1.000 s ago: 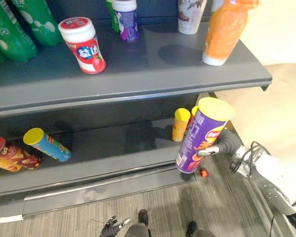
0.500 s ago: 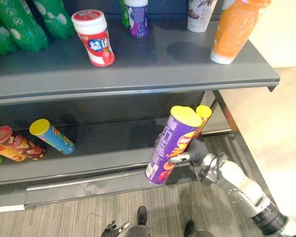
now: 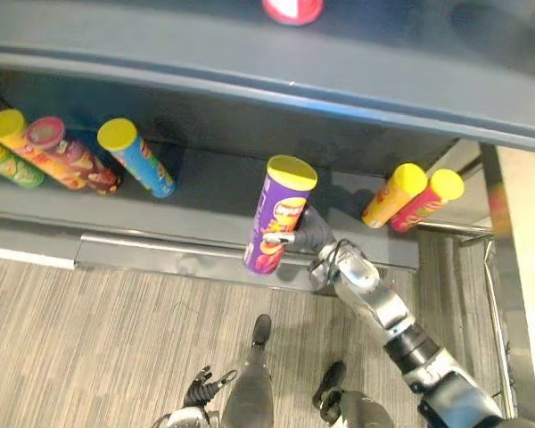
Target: Put the gum and the chips on the shelf.
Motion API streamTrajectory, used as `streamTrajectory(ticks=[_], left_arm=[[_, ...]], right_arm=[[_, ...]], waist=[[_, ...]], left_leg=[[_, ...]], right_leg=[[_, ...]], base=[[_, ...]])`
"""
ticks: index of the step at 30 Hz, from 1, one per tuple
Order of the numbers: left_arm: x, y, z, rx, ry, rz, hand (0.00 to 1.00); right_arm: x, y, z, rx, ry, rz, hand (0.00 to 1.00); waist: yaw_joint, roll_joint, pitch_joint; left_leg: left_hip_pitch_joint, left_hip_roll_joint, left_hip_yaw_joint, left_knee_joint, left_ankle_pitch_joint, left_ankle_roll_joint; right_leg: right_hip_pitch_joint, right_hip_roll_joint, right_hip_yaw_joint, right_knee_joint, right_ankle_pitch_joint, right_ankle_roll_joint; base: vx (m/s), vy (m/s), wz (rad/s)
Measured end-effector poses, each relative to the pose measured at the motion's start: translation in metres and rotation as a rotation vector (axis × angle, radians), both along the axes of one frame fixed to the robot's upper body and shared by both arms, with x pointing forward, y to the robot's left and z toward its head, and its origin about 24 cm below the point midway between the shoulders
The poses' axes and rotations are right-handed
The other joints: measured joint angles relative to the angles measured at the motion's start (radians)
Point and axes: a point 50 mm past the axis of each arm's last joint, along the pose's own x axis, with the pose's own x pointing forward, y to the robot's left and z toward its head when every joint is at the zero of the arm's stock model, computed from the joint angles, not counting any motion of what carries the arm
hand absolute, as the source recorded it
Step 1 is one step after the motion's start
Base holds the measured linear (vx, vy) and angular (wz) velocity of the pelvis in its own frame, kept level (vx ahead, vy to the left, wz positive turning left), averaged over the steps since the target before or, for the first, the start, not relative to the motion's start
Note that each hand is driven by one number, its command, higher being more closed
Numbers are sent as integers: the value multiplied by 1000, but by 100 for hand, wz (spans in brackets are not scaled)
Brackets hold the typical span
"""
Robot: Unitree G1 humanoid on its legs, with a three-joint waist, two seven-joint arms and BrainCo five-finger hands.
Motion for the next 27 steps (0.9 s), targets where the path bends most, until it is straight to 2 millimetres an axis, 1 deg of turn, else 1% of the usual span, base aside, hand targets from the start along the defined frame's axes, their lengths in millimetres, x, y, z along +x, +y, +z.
streamTrajectory(ticks=[2,4,5,7,9,10,12,14,16,21,23,27], left_arm=[[3,-1,2,1,-15,-3,0],[9,-4,4,5,-38,-18,0],[11,-5,6,5,-48,-20,0],[20,-10,10,-17,-89,-5,0],[27,-14,12,-30,-116,-2,0],[28,-14,14,-33,-133,2,0],[30,-15,15,-39,-147,11,0],[33,-17,16,-38,-157,2,0],[38,-21,18,-36,-176,-13,0],[46,-27,24,-29,-220,-34,0],[54,-32,27,-31,-242,-59,0],[72,-40,36,-32,-306,-82,0]], right_arm=[[12,-8,7,-31,-31,-73,100],[29,-22,21,-51,-76,-187,100],[33,-27,24,-47,-82,-222,100],[48,-45,36,-28,-92,-353,100],[54,-56,45,-13,-112,-436,100],[56,-60,49,-30,-137,-486,100],[58,-62,53,-50,-167,-531,100],[60,-65,54,-61,-185,-580,100],[62,-72,53,-69,-193,-655,100],[65,-83,70,-46,-253,-771,100],[67,-90,74,-35,-267,-832,100],[65,-90,91,-2,-356,-881,100]], waist=[[7,4,28],[14,18,48],[21,22,56],[42,40,86],[54,53,115],[56,54,117],[59,59,121],[66,71,129],[78,87,138],[87,118,159],[100,138,169],[104,160,179]], left_leg=[[-5,-7,-10,0,3,-2],[-42,-12,-38,0,16,-6],[-49,-13,-44,0,19,-6],[-65,-14,-58,0,28,-7],[-71,-14,-65,0,33,-10],[-87,-14,-79,0,37,-13],[-110,-15,-86,0,46,-12],[-122,-15,-92,0,51,-15],[-132,-16,-104,0,54,-18],[-184,-11,-118,0,67,-26],[-197,-12,-123,0,71,-29],[-232,-13,-139,0,81,-34]], right_leg=[[-7,-11,-13,30,-18,1],[-47,-21,-31,67,-31,-1],[-54,-22,-32,72,-32,-1],[-68,-24,-38,88,-38,-5],[-73,-28,-48,103,-46,-6],[-89,-30,-53,118,-54,-8],[-118,-34,-55,143,-66,-10],[-133,-37,-53,159,-73,-12],[-148,-41,-54,178,-86,-15],[-210,-45,-57,220,-102,-23],[-230,-49,-57,238,-108,-26],[-270,-54,-59,269,-123,-29]], base=[[-23,0,28],[-27,-6,30],[-22,-16,19],[-26,-18,17],[-31,-39,19],[-26,-60,18],[-3,-63,15],[2,-67,10],[-14,-71,8],[-27,-74,6],[-23,-72,4],[-17,-72,7]])
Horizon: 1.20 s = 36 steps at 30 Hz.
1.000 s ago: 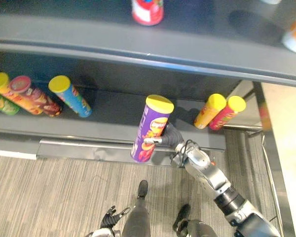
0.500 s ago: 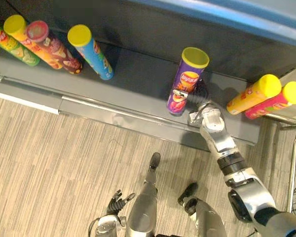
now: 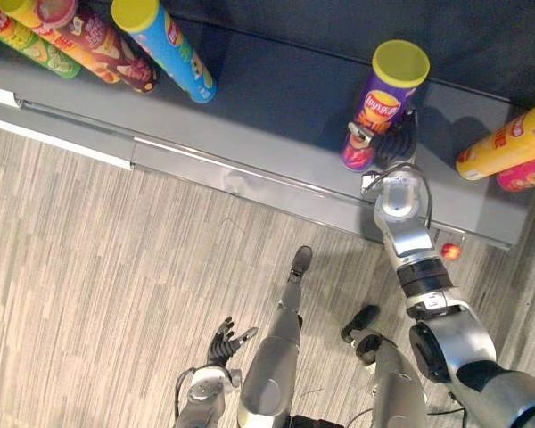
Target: Put the gum and the chips on the shelf.
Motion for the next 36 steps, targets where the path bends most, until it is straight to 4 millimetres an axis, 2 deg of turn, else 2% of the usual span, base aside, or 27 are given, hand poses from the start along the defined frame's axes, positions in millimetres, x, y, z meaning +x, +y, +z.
streamTrajectory(ticks=[7,12,16,22,29,30,32,36], left_arm=[[14,-9,8,-21,-49,-9,0],[29,-19,16,-24,-94,-40,0],[37,-41,22,-69,-130,-72,0],[38,-42,23,-67,-138,-71,0],[38,-44,22,-68,-135,-59,0],[38,-44,22,-69,-136,-60,0],[39,-45,23,-71,-138,-61,0],[40,-47,23,-74,-141,-62,0]], right_arm=[[-6,8,13,-25,-92,-43,100],[-12,18,14,-94,-142,-82,100],[-16,24,9,-152,-161,-93,100],[-19,32,9,-161,-182,-63,100],[-23,46,0,-165,-173,-18,100],[-24,49,-2,-173,-169,-7,0],[-23,50,-7,-182,-141,0,0],[-20,46,-31,-197,-34,-18,0]], waist=[[3,22,9],[3,30,12],[0,32,12],[-4,36,13],[-25,36,12],[-28,37,12],[-28,37,12],[-28,37,12]], left_leg=[[-36,-3,-6,0,6,-9],[-50,-6,-7,0,10,-11],[-52,-8,-5,0,9,-11],[-62,-9,5,0,10,-11],[-62,-10,5,0,9,-12],[-62,-10,6,0,9,-13],[-62,-9,7,0,9,-13],[-62,-10,10,0,9,-13]], right_leg=[[-52,-14,5,46,-26,-5],[-78,-24,8,78,-42,-8],[-83,-26,11,80,-44,-8],[-110,-29,35,94,-48,-9],[-111,-31,36,93,-52,-9],[-111,-31,37,93,-52,-9],[-111,-31,38,93,-52,-9],[-111,-32,39,92,-52,-9]], base=[[-15,-79,4],[-5,-83,2],[0,-65,0],[-7,-62,-4],[-15,-56,0],[-10,-45,-1],[-8,-57,-1],[0,-59,-1]])
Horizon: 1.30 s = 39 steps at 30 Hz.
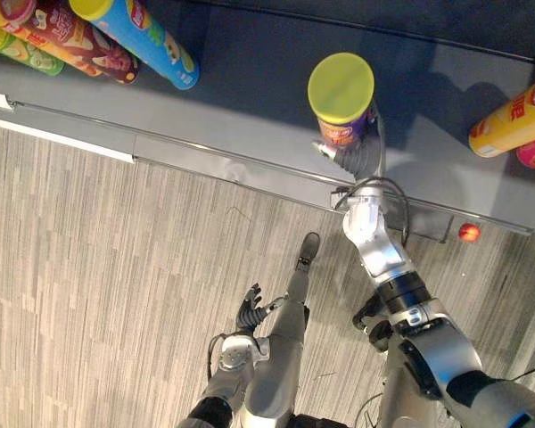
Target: Put the gum and the chips on the shelf.
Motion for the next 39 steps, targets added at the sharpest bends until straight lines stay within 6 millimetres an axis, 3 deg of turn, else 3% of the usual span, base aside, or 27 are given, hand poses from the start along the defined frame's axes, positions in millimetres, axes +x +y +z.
streamTrajectory(ticks=[4,9,15,19,22,26,28,35,39], left_arm=[[0,-1,0,-3,1,0,0],[-1,-2,-1,-4,10,-1,0],[-2,-1,-3,-1,29,-3,0],[-5,3,-7,3,51,12,0],[-10,11,-12,22,85,28,0],[-20,25,-20,69,132,31,0],[-23,28,-23,87,153,23,0],[-54,35,-43,122,272,20,0],[-68,38,-50,156,325,0,0]], right_arm=[[0,0,-2,0,6,-1,0],[-1,0,-2,0,6,0,0],[-2,2,-7,-12,20,14,0],[-4,3,-16,-30,51,36,0],[-11,-2,-35,-25,100,38,0],[-25,-12,-70,-11,207,38,0],[-32,-17,-84,8,250,32,0],[-62,-21,-138,-9,444,66,0],[-73,-17,-143,18,462,87,0]], waist=[[-3,0,0],[-29,-1,-1],[-32,-4,-2],[-49,-16,-5],[-58,-45,-19],[-82,-110,-64],[-86,-125,-75],[-114,-135,-196],[-136,-138,-238]], left_leg=[[16,1,15,0,1,-1],[51,2,20,0,-1,-3],[87,7,23,0,-4,-6],[116,7,30,-1,-4,-7],[156,10,46,-1,-15,-14],[204,13,69,-1,-35,-5],[235,14,82,-1,-40,-2],[309,16,141,-1,-60,2],[341,26,164,-1,-79,5]], right_leg=[[9,0,10,0,0,0],[45,2,14,-7,1,0],[84,7,13,-17,1,0],[116,9,13,-25,1,1],[155,12,22,-39,4,5],[199,19,39,-62,6,10],[231,23,48,-79,11,16],[327,43,77,-182,48,38],[371,62,87,-233,70,40]], base=[[-8,-58,-6],[-24,-46,-3],[-14,-54,-1],[3,-46,0],[3,-41,-10],[20,-33,-13],[36,-39,-18],[30,-10,-15],[4,-19,-13]])
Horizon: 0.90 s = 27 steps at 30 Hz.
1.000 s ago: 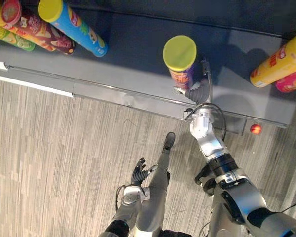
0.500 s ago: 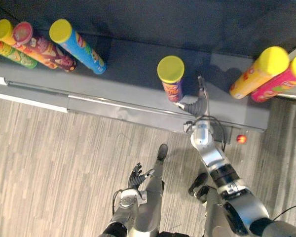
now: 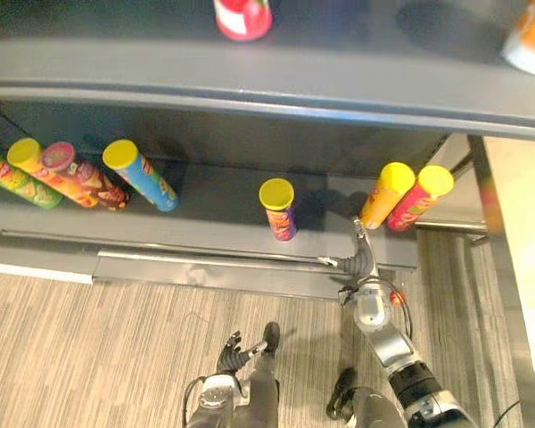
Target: Put the gum and the chips on the shelf.
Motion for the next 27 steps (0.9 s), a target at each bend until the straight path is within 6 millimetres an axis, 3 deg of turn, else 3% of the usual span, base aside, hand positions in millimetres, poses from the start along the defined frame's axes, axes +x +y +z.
streamTrajectory(ticks=[4,6,12,15,17,21,27], left_arm=[[-10,6,-5,18,43,1,0],[-19,6,-9,30,80,-7,0],[-30,10,-14,34,122,16,0],[-35,11,-16,33,135,23,0],[-38,11,-17,31,142,25,0],[-46,12,-20,29,174,30,0],[-51,12,-23,22,193,27,0]], right_arm=[[-9,4,-9,13,40,39,0],[-21,5,-20,15,85,64,0],[-54,-4,-56,36,256,115,0],[-79,-21,-82,19,376,93,0],[-102,-44,-103,14,481,9,0],[-132,-78,-125,-23,605,-110,0],[-164,-96,-147,-40,744,-197,0]], waist=[[-2,-8,-21],[-10,-9,-59],[-45,-18,-90],[-55,-19,-100],[-61,-19,-102],[-90,-15,-123],[-109,-9,-132]], left_leg=[[60,11,47,-1,-23,4],[67,13,58,-2,-33,6],[124,13,87,-6,-59,10],[151,15,104,-5,-69,7],[177,13,113,-7,-74,4],[196,16,133,-8,-87,5],[224,26,154,-8,-100,2]], right_leg=[[55,17,39,-51,21,5],[69,22,45,-78,31,5],[131,31,70,-129,45,7],[162,36,80,-154,56,9],[192,37,85,-169,56,9],[200,45,102,-176,57,9],[222,55,120,-194,58,6]], base=[[4,-33,-34],[41,-22,-15],[61,-21,-14],[83,-21,-14],[62,-26,-8],[20,-9,-13],[-3,-11,-10]])
